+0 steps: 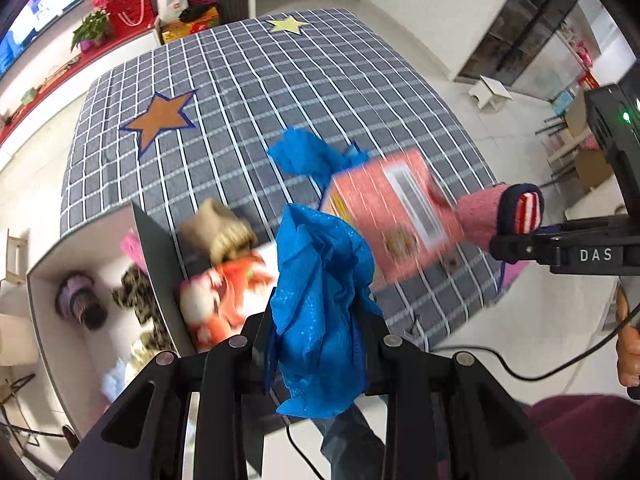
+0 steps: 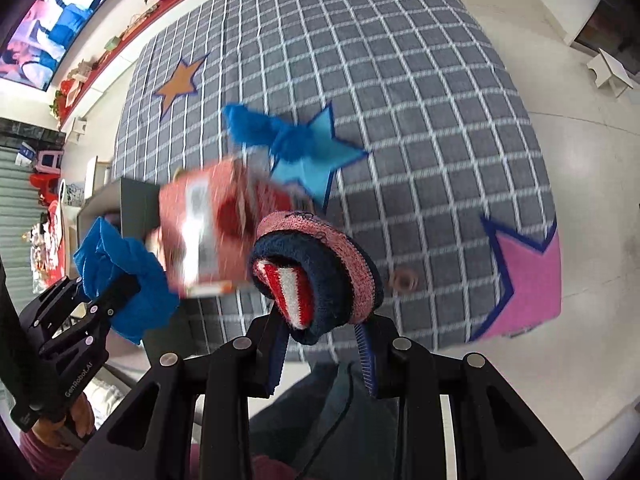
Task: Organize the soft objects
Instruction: 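Carry the striped cap and blue cloth in both tools over the white box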
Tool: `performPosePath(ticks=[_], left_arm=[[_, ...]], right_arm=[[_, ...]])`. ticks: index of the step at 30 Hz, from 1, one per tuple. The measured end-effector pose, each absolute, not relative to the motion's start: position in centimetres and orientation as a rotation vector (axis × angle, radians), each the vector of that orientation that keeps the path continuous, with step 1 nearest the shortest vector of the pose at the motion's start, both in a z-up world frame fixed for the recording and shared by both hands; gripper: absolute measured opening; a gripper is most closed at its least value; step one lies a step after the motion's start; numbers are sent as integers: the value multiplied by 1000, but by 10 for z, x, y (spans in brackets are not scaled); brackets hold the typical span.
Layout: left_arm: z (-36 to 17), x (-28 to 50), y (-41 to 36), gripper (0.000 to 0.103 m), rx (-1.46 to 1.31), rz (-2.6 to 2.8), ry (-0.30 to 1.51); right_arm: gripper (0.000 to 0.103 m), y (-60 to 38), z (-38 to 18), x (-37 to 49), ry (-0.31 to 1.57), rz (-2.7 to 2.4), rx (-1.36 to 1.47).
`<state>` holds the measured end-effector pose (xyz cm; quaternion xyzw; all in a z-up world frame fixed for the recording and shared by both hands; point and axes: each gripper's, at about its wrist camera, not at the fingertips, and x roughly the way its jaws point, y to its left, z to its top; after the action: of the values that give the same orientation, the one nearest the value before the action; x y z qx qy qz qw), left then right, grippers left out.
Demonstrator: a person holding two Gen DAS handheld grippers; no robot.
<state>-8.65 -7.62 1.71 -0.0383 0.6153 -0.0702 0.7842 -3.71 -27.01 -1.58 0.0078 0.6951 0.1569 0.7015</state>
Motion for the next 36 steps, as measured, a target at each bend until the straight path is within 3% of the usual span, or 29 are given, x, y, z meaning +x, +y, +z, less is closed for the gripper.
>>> performPosePath(ticks=[8, 20, 36], left_arm=[[29, -134, -68, 32, -93, -140, 1314], [60, -182, -4, 32, -201, 74, 1207], [55, -220, 48, 32, -355, 264, 1161]], right_arm=[[32, -240, -19, -88, 1577, 427, -11], [32, -157, 14, -113, 1463, 597, -194], [32, -70, 33, -136, 1395, 766, -355]])
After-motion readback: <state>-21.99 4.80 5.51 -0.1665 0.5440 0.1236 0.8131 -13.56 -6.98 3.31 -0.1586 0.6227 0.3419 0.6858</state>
